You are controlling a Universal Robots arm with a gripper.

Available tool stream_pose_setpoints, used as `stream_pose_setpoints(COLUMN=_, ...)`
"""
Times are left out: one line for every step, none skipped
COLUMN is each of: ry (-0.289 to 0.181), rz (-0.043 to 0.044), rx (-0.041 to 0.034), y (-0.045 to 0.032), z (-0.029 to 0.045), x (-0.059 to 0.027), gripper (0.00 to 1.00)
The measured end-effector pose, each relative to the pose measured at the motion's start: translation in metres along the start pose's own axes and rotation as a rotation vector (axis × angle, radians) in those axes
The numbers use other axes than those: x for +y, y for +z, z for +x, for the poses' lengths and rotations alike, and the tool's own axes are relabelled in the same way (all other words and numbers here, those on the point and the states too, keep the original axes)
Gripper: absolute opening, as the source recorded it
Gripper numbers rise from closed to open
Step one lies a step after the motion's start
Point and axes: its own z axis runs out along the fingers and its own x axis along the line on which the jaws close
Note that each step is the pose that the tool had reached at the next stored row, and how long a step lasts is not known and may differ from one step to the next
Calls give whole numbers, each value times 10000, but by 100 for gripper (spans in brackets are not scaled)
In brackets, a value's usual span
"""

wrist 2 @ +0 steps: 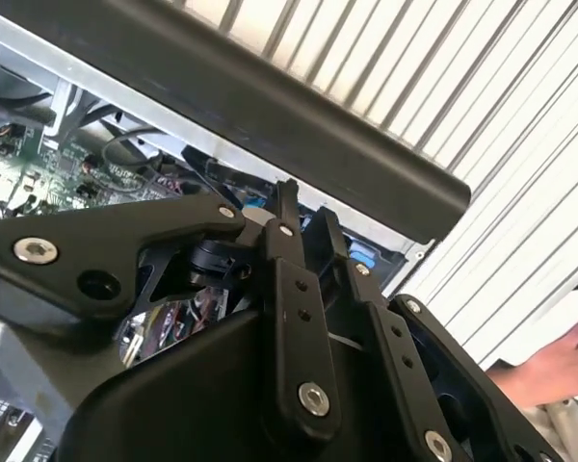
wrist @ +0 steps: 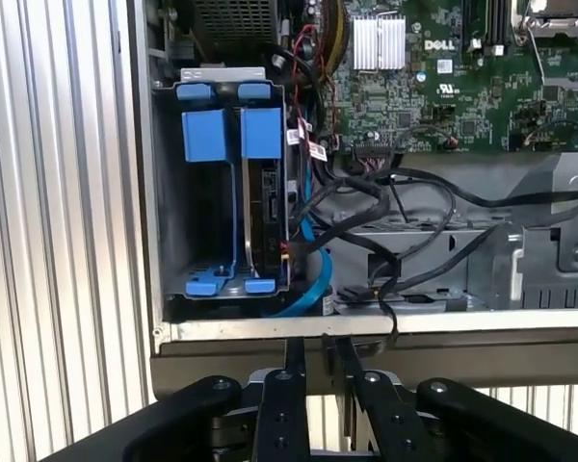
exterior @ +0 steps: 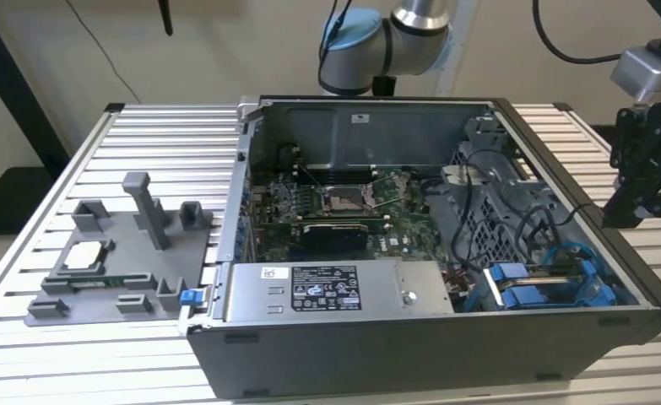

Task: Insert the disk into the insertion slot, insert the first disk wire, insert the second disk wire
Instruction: 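Insert the second disk wire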

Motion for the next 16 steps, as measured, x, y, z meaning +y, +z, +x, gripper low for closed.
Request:
stream_pose_setpoints(ry=6, rz=-6, rx=-100, y=5, z=0, x=-1, gripper=100)
stream_pose_setpoints(ry=12, rz=-14, rx=-238, y=7, z=0, x=-2, gripper=100)
stream_pose_setpoints(ry=18, rz=-23, rx=-411, y=8, z=-1, x=-3, gripper=100)
stream_pose_setpoints(ry=24, rz=-31, rx=-562, y=9, z=-1, x=-4, gripper=100)
stream_pose_setpoints(ry=27, rz=-36, rx=-659, y=16, z=-1, x=-4, gripper=100)
stream_pose_setpoints(ry=29, rz=-39, rx=-695, y=28, z=0, x=-4, gripper=100)
stream_pose_setpoints(ry=30, rz=-39, rx=-715, y=41, z=0, x=-4, gripper=100)
stream_pose_setpoints(ry=31, rz=-40, rx=-735, y=52, z=1, x=-4, gripper=100)
stream_pose_setpoints(ry=31, rz=-41, rx=-749, y=64, z=2, x=-3, gripper=100)
stream_pose_setpoints(ry=31, rz=-41, rx=-753, y=74, z=3, x=-3, gripper=100)
stream_pose_setpoints(ry=31, rz=-41, rx=-756, y=85, z=4, x=-3, gripper=100)
stream_pose_setpoints(ry=31, rz=-42, rx=-758, y=94, z=4, x=-2, gripper=100)
stream_pose_setpoints(ry=32, rz=-41, rx=-759, y=101, z=4, x=-2, gripper=100)
stream_pose_setpoints(ry=32, rz=-41, rx=-761, y=106, z=4, x=-2, gripper=100)
stream_pose_setpoints(ry=32, rz=-41, rx=-762, y=113, z=5, x=-1, gripper=100)
stream_pose_setpoints(ry=32, rz=-41, rx=-762, y=120, z=6, x=-1, gripper=100)
